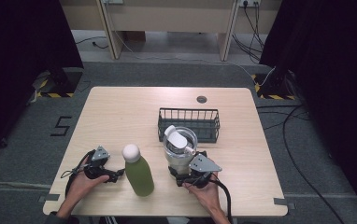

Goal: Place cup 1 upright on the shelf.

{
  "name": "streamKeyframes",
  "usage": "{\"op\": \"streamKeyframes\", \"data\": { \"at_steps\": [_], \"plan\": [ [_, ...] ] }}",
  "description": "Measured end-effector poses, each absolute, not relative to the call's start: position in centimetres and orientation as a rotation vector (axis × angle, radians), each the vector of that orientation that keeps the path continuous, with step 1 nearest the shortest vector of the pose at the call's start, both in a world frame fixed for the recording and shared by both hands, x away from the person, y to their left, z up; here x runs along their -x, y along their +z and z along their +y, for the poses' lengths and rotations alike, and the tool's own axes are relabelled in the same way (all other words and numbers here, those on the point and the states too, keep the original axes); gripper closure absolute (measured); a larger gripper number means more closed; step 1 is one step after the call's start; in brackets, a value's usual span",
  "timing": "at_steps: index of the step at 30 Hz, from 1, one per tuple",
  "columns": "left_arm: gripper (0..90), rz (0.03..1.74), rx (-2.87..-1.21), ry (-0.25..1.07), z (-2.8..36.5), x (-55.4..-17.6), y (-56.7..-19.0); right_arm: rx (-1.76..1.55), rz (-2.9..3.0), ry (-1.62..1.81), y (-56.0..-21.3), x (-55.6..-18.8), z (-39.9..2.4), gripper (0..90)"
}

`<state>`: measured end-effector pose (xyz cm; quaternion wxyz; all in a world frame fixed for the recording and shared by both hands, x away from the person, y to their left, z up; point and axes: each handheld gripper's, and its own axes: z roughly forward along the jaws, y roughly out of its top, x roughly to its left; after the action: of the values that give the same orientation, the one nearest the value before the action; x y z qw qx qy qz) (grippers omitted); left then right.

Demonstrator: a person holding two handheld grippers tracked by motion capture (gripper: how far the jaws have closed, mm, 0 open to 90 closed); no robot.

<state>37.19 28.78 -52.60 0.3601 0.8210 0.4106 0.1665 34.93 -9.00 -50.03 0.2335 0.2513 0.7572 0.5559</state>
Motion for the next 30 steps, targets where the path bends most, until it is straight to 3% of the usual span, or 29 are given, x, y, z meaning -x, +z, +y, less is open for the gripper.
{"op": "streamKeyframes", "data": {
  "at_steps": [30],
  "plan": [
    [0.0, 1.058, -2.114, 0.429, 28.76, -37.23, -52.61, -0.744, 2.030, 1.580, -50.41, -35.32, -8.59, 10.2]
  ]
}}
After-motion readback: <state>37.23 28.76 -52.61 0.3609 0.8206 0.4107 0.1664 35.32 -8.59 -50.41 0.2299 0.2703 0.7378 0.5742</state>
